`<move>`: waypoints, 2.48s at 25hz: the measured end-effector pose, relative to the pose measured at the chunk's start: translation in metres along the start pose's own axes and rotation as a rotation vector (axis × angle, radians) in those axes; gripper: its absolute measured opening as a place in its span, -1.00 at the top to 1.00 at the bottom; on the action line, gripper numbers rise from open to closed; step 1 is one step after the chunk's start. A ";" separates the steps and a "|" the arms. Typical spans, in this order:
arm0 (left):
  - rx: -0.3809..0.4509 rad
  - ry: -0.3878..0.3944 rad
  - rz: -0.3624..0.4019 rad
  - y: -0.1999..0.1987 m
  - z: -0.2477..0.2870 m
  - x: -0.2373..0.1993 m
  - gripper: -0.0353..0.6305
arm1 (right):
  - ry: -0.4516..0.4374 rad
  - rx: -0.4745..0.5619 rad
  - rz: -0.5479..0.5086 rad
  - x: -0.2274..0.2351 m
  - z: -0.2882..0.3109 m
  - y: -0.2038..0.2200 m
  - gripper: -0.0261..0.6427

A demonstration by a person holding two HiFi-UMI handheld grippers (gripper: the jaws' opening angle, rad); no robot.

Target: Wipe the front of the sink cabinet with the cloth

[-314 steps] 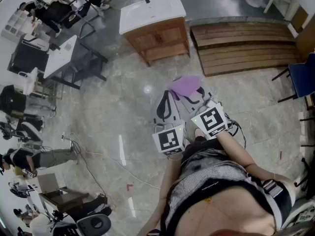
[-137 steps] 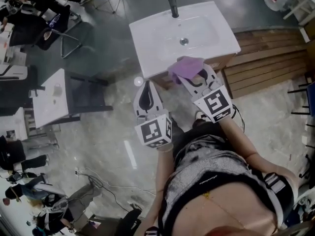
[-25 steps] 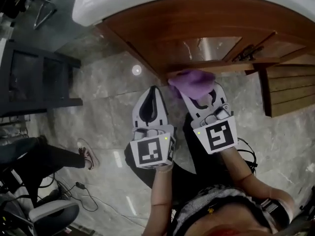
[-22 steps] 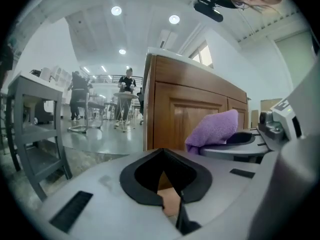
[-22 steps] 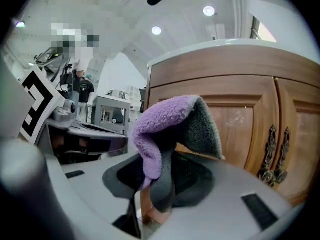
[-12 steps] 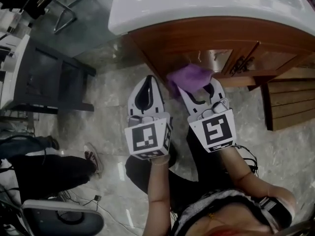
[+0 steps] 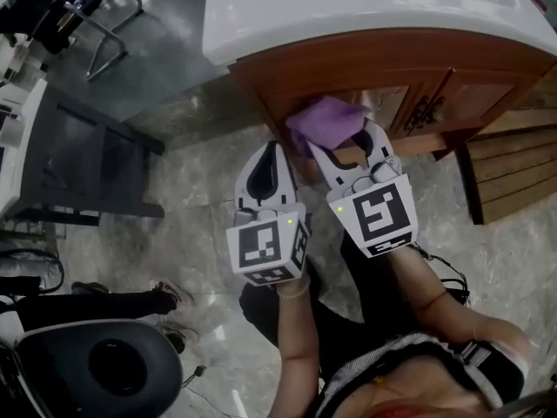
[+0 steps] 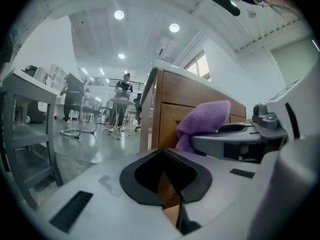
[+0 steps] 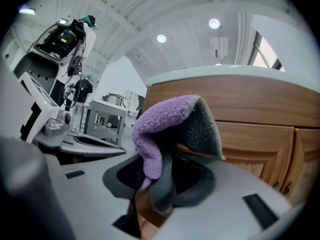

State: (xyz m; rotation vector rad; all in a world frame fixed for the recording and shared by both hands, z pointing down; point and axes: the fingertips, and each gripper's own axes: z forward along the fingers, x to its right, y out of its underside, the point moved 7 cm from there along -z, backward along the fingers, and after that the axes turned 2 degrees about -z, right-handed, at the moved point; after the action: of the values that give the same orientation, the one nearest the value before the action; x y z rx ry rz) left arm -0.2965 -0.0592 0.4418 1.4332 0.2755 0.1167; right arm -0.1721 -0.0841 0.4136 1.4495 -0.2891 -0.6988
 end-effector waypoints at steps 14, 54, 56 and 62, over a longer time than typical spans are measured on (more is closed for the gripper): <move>-0.001 -0.020 0.066 -0.003 -0.005 -0.008 0.89 | 0.041 0.014 -0.174 -0.024 0.026 -0.035 0.38; -0.003 0.186 0.057 0.015 0.041 0.059 0.89 | 0.151 -0.028 -0.140 0.066 -0.027 0.001 0.38; -0.010 0.195 0.064 0.017 0.045 0.062 0.89 | 0.169 -0.042 -0.129 0.074 -0.031 0.004 0.38; -0.012 0.216 0.060 0.020 0.054 0.070 0.89 | 0.210 -0.073 -0.116 0.096 -0.045 0.017 0.38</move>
State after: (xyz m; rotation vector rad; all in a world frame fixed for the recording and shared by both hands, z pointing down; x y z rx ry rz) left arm -0.2132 -0.0912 0.4590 1.4188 0.4086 0.3224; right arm -0.0676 -0.1059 0.4019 1.4648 -0.0174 -0.6372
